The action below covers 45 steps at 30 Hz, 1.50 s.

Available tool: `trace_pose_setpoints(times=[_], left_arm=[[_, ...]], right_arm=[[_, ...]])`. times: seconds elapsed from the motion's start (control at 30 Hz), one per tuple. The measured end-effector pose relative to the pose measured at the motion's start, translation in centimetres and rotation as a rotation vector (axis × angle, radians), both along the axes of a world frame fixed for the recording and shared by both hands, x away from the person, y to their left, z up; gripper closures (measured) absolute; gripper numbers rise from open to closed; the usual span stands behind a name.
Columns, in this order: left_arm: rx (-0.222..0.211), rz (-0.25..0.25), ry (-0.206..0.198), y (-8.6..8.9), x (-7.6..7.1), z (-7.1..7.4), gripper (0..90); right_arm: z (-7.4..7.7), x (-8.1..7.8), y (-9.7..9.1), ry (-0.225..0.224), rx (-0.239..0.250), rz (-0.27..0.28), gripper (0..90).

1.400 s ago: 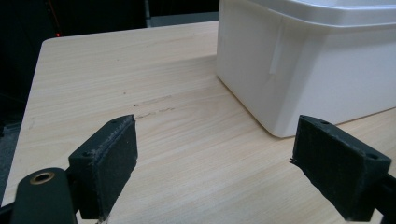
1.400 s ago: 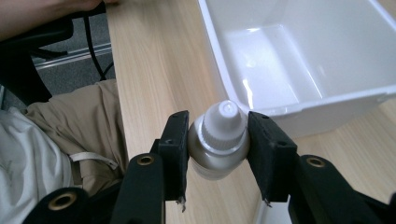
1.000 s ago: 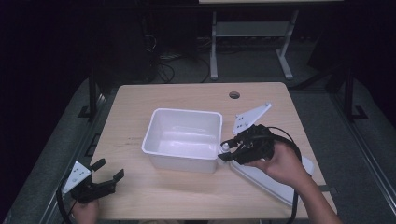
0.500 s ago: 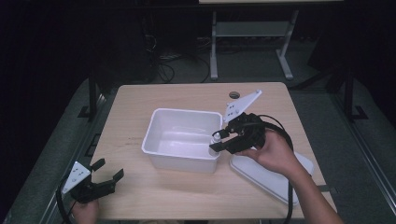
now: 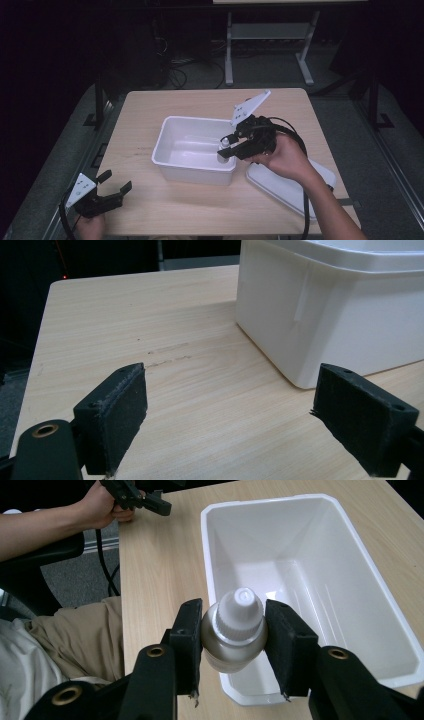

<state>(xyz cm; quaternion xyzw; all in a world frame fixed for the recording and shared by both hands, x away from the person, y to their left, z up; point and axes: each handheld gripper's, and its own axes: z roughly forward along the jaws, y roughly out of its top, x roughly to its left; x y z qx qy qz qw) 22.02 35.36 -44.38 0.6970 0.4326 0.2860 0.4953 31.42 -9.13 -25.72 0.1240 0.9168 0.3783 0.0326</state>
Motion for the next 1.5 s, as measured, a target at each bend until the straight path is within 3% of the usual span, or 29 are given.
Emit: trace_pose_setpoints(times=[0.5, 0.93, 1.5], left_arm=[[0.002, -0.002, -0.002, 0.0, 0.0, 0.0, 13.0], [0.008, -0.005, -0.002, 0.0, -0.1, 0.1, 13.0], [0.004, -0.004, -0.003, -0.1, -0.1, 0.0, 13.0]], right_arm=[[0.2, 1.2, 2.1, -0.008, 0.002, 0.027, 59.8], [-1.6, 3.1, 3.6, 0.015, -0.012, 0.028, 59.8], [-3.3, 4.6, 5.6, 0.037, -0.039, 0.028, 59.8]])
